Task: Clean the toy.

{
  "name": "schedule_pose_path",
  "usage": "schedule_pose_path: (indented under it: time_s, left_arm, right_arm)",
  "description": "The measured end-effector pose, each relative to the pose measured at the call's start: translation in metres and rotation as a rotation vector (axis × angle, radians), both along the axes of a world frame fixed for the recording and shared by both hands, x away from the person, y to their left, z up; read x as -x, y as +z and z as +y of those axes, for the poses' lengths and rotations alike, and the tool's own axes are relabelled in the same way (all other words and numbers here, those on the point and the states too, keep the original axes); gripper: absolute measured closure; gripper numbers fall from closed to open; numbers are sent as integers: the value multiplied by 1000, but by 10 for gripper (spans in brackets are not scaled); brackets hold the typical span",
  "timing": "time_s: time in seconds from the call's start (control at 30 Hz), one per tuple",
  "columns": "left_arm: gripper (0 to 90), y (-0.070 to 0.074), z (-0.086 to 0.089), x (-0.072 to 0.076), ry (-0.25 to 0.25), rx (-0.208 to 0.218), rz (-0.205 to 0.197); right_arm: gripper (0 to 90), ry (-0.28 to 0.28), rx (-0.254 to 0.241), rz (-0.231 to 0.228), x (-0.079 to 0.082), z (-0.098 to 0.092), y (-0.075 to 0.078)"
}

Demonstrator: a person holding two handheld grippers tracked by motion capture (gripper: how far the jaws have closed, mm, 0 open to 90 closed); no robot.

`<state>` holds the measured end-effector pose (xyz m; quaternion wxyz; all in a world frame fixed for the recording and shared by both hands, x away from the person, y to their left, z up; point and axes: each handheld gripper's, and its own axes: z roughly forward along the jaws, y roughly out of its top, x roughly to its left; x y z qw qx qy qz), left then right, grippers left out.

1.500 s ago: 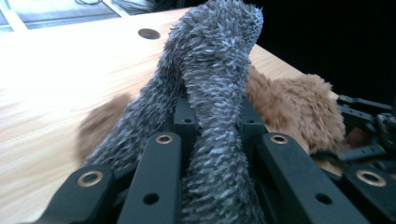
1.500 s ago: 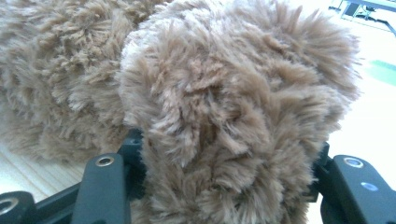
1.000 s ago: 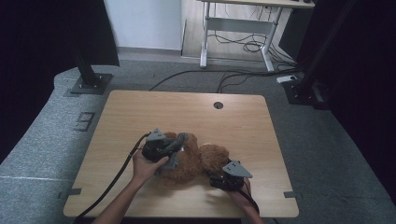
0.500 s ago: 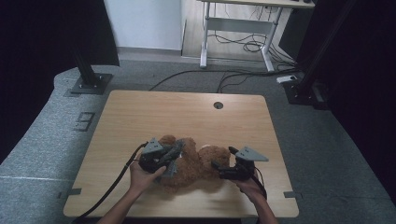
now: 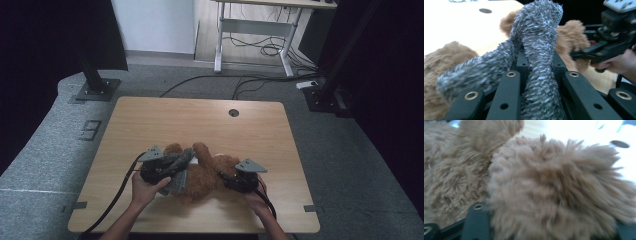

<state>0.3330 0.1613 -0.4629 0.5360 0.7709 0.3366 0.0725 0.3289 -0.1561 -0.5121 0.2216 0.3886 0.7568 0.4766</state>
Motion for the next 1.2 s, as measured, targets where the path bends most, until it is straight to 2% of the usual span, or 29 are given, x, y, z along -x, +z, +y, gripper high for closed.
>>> schedule_pose_path:
  time_s: [0.07, 0.13, 0.3, 0.4, 0.47, 0.5, 0.67, 0.77, 0.83, 0.93, 1.1, 1.2]
  left_arm:
    - [745, 5, 0, -4, 12, -11, -12]
    - [744, 7, -1, -12, 31, -14, -16]
    - [741, 8, -6, -43, 77, -10, 4]
    - [739, 7, -9, -59, 92, -10, 30]
    - [739, 6, -10, -67, 96, 19, 58]
    - [739, 5, -12, -71, 85, 18, 72]
    - [743, 2, -21, -72, 65, -17, 108]
    - [751, -1, -22, -70, 57, -56, 126]
    - [759, -4, -22, -67, 55, -65, 129]
    - [767, -9, -21, -64, 53, -62, 135]
    - [775, -21, -16, -52, 52, -26, 144]
    - [778, -25, -13, -47, 47, -14, 141]
  right_arm:
    - [420, -59, -6, -33, -8, 5, -1]
    - [430, -92, 1, -73, -17, 9, -2]
    - [440, -144, -13, -127, -43, 16, -3]
    - [439, -125, -18, -146, -45, 17, -5]
    - [437, -113, -14, -162, -41, 16, -8]
    - [437, -105, -14, -166, -39, 15, -9]
    - [427, -62, -18, -184, -28, 5, -15]
    - [420, -46, -21, -183, -26, 3, -16]
    - [406, -33, -25, -177, -25, 3, -15]
    - [354, -16, -42, -153, -25, 0, -14]
    - [181, 13, -80, -82, -19, -6, -5]
    - [140, 45, -131, -39, -16, -16, 5]
